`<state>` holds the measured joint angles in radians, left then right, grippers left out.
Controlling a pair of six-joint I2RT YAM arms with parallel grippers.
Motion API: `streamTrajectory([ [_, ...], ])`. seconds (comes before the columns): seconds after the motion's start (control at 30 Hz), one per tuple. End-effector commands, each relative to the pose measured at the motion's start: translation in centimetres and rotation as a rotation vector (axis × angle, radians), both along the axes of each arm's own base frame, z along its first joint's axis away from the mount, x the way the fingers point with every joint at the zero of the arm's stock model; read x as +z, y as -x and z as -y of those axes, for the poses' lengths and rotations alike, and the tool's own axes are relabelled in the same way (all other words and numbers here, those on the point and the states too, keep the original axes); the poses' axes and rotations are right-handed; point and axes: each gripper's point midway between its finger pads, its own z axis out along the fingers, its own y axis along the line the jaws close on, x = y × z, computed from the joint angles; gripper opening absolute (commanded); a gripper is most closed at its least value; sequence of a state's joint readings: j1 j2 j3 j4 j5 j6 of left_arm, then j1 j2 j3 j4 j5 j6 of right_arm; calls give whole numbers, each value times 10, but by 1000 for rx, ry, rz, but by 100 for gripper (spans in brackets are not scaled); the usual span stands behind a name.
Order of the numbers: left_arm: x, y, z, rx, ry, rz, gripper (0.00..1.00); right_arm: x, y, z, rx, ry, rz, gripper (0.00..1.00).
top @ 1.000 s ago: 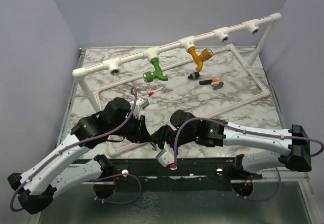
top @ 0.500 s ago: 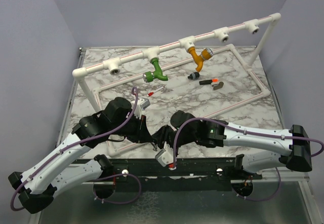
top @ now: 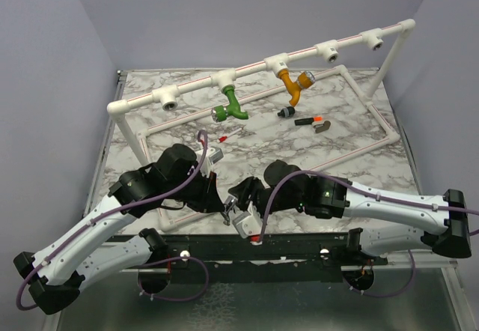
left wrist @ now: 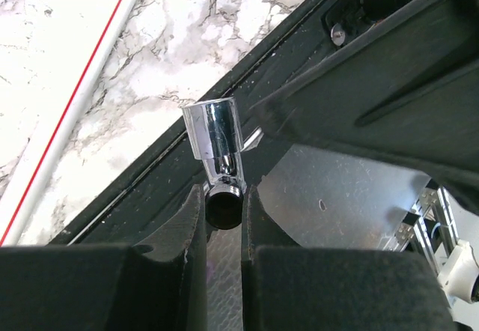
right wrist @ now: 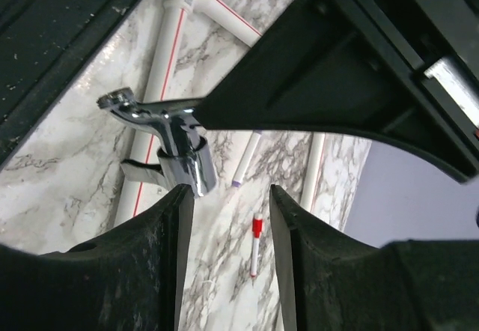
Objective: Install the water faucets
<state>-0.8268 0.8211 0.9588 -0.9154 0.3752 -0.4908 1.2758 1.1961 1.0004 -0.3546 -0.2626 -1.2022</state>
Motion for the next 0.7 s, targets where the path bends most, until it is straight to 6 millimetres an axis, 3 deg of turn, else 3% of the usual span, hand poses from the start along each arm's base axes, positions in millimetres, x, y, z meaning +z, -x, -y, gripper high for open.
streamTrajectory([
  [0.0, 1, -2, -2, 6, -8, 23, 0, 25, -13, 14, -131, -48, 2, 50],
  [0.3, 20, -13, -1, 32, 26, 105, 0, 41, -37, 42, -467, -184, -173, 53],
  [0.5, 47, -22, -2, 63, 85, 197, 0, 52, -56, 67, -804, -344, -418, 66],
  [0.67, 64, -29, -3, 101, 131, 264, 0, 51, -56, 81, -962, -455, -641, 72],
])
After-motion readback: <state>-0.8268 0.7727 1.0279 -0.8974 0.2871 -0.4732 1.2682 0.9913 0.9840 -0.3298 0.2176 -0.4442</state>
